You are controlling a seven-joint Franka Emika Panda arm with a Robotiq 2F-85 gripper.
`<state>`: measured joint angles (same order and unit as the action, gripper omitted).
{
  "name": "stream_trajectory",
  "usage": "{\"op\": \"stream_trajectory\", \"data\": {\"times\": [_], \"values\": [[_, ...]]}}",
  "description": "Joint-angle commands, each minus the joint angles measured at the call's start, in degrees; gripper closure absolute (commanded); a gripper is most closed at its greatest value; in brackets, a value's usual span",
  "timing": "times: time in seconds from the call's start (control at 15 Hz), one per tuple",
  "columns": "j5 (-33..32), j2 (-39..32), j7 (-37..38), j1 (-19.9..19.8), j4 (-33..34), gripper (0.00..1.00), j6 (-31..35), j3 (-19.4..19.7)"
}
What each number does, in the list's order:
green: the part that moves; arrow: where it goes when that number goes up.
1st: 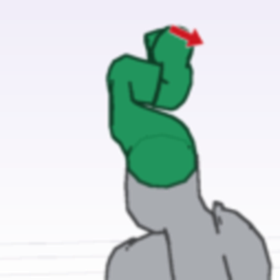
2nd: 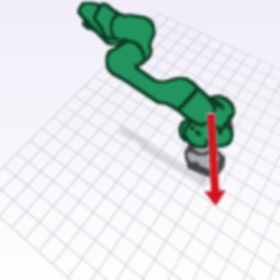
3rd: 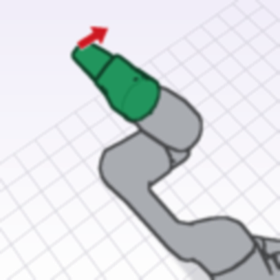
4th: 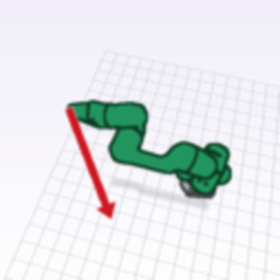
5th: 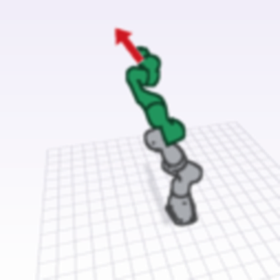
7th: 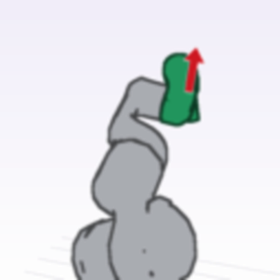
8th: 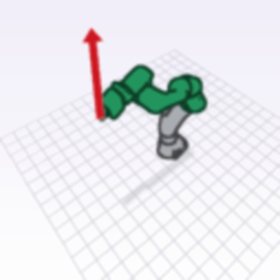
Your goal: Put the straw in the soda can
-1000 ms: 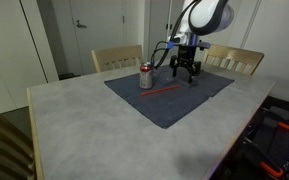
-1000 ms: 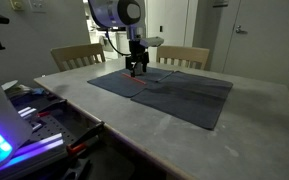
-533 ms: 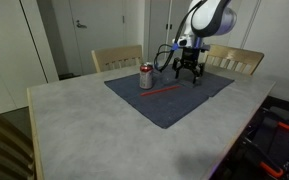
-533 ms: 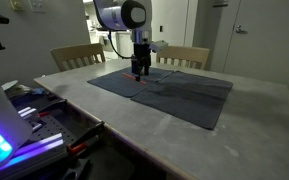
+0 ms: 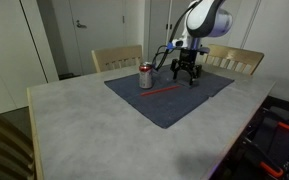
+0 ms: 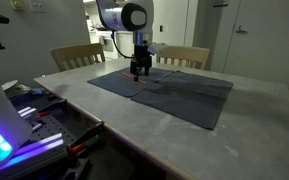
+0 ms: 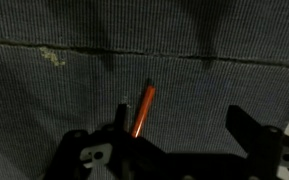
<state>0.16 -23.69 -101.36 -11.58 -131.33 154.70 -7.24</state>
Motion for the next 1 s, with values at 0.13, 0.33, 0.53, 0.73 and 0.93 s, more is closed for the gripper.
{"op": "stream_trajectory", "data": {"times": [0.13,0.33,0.53,0.73,0.93], "values": [[0.9,-2.9,7.7,1.3,3.1,0.14,-2.3,0.5],[0.7,-4.1,10.1,1.2,3.9,0.19,-2.7,0.2],[0.8,-5.1,11.3,0.8,4.2,0.19,-2.7,-0.3],[0.7,-5.8,12.0,0.7,4.4,0.25,-2.4,-0.6],[0.3,-5.9,13.0,0.8,4.4,0.28,-2.2,-0.4]]}}
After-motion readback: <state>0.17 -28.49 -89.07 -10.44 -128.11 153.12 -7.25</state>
